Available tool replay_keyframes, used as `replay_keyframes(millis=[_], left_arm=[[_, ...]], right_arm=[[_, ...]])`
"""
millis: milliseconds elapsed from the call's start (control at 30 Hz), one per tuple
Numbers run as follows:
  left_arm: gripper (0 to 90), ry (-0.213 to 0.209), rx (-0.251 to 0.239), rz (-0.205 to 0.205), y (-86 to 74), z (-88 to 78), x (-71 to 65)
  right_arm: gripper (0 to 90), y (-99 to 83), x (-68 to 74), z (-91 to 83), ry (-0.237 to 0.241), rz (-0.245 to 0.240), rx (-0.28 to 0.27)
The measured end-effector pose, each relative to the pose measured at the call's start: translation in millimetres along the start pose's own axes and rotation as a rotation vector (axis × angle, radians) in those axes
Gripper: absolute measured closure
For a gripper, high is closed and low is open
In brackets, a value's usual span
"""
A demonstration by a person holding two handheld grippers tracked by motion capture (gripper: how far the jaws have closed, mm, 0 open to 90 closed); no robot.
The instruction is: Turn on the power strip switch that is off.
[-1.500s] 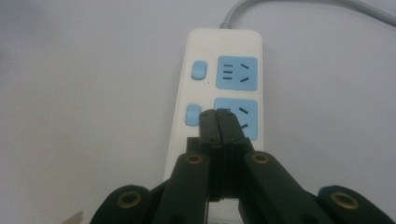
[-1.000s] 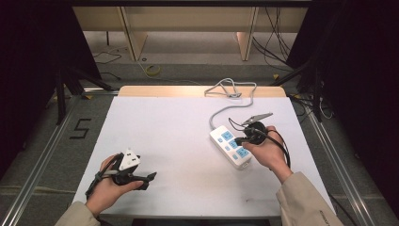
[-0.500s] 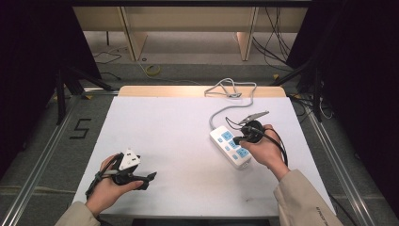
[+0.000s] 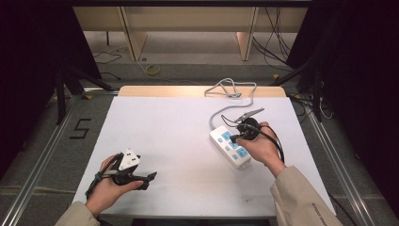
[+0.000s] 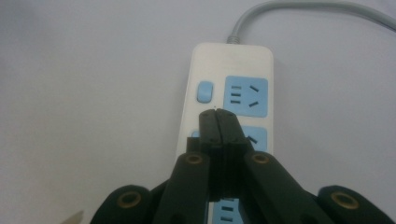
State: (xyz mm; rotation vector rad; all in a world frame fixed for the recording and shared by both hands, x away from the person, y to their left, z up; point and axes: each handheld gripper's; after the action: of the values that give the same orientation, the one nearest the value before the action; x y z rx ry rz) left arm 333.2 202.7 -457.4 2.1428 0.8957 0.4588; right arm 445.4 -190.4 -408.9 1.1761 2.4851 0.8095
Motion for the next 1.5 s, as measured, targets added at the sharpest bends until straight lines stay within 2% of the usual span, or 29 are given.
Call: replay_keyframes(millis=[633, 1500], left_arm=[[15.9, 0.001, -0.003, -0.003, 0.0, -0.8, 0.5], [15.9, -0.001, -0.004, -0.003, 0.1, -1.0, 0.7]], right_arm=[[90.0, 13.8, 3.2, 3.9, -0.005, -0.023, 0.024], [90.0, 26.3, -0.8, 14.9, -0.006, -0.013, 0.063]])
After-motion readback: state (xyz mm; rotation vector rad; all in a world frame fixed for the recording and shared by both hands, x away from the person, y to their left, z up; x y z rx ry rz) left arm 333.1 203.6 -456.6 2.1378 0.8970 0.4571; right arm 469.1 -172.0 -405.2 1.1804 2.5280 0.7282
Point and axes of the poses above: each handheld gripper's, and its own axes: z roughly forward along the jaws, y roughly out of its top, x roughly to its left, and after that the axes turned 4 degrees about -y, right-handed
